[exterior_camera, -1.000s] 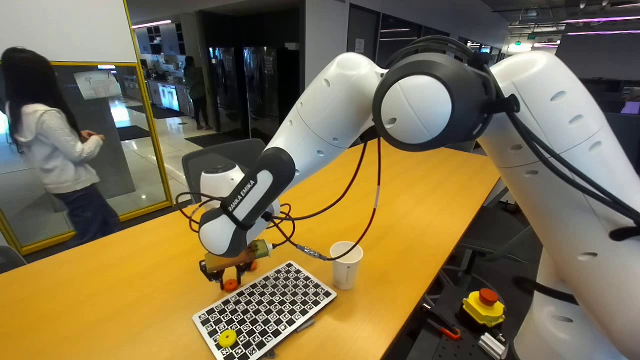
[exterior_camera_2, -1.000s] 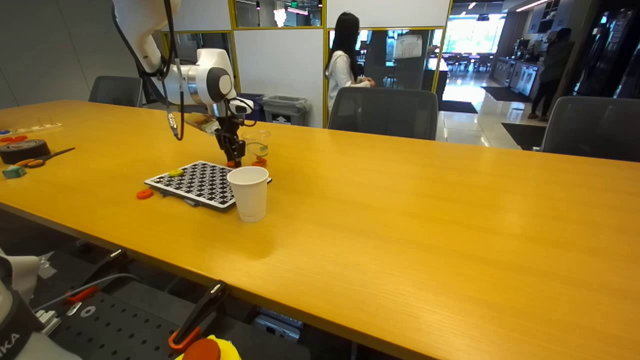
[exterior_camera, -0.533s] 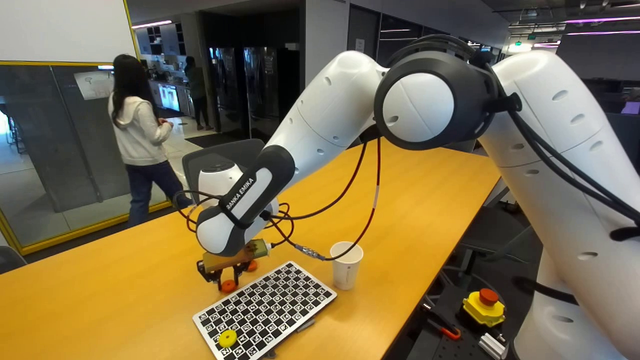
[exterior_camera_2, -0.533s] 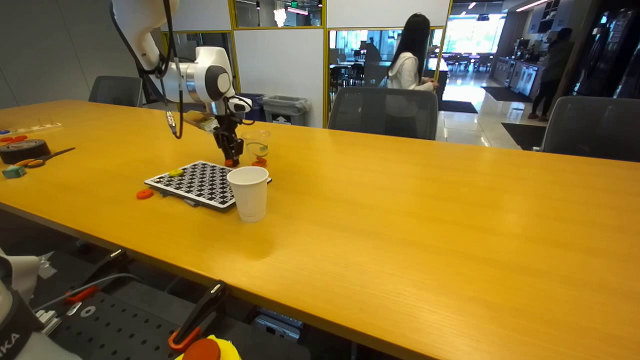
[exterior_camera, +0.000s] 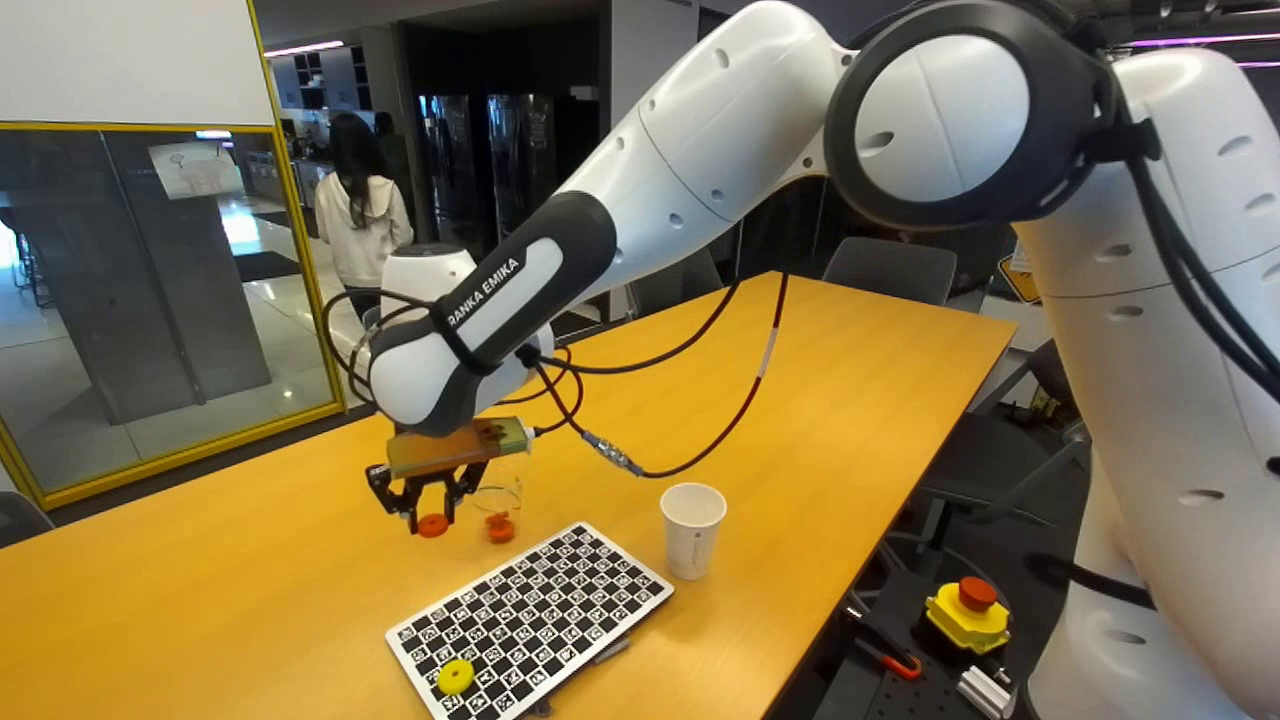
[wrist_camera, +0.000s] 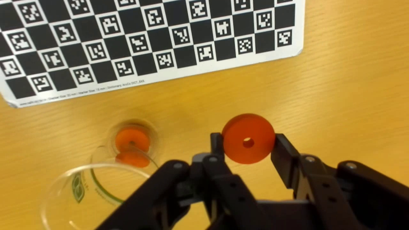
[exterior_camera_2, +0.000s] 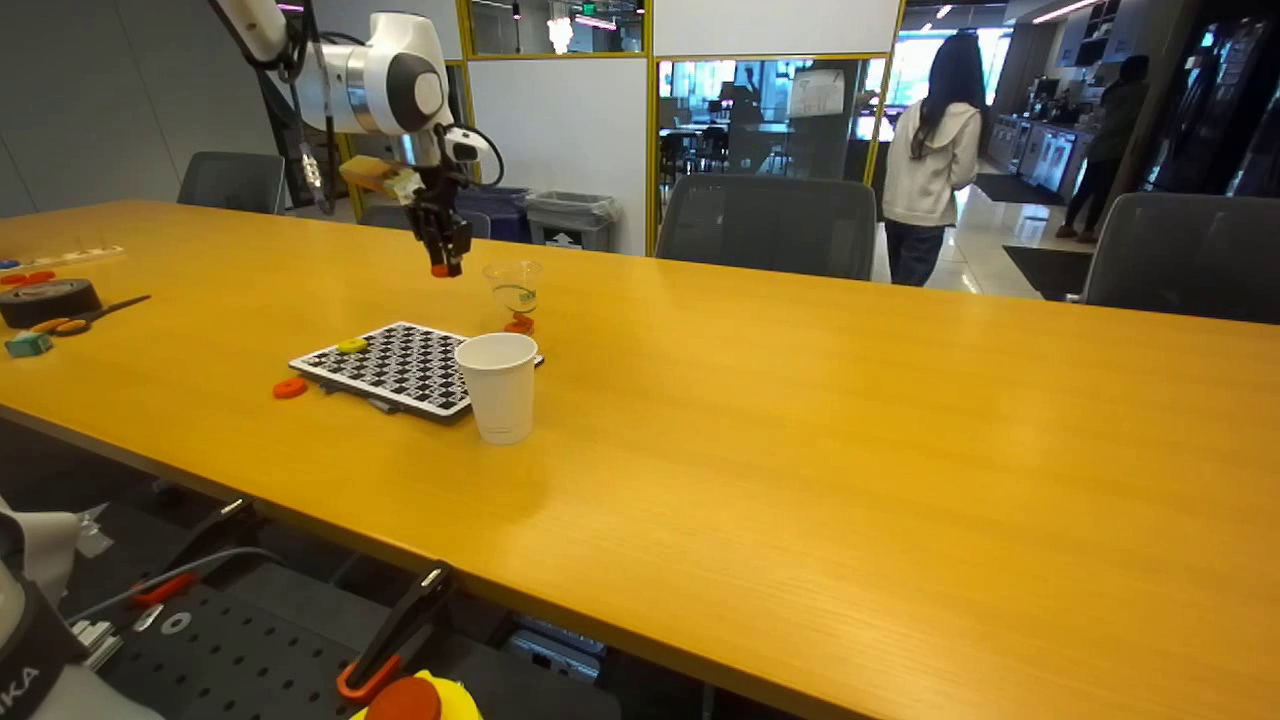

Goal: Put one round orange block in the clear cup then put a round yellow block in the white cup, then put two round orange blocks in the clear cup and put the last round yellow block in the white cup

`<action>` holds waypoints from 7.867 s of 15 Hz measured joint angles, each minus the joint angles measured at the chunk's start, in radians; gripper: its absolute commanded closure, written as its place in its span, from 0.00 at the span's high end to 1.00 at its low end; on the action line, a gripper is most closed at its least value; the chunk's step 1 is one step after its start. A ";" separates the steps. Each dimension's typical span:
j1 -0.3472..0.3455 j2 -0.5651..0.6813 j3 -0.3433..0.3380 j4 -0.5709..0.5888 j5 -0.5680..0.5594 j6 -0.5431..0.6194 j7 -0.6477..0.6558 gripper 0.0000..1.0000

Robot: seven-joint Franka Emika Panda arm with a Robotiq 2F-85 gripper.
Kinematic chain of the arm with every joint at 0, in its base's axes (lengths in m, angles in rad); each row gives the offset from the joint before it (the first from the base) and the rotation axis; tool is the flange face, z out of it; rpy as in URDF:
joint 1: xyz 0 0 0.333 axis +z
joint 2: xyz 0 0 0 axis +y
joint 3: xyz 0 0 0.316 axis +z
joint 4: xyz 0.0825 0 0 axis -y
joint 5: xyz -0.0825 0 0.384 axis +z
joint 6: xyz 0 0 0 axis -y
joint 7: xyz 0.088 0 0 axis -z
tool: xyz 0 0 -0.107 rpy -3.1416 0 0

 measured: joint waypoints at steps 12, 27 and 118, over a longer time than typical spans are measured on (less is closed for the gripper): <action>-0.149 -0.082 -0.005 0.019 0.076 -0.121 -0.077 0.25; -0.177 0.025 -0.009 0.126 0.086 -0.191 -0.077 0.98; -0.159 -0.453 -0.070 -0.671 -0.032 0.242 0.193 0.24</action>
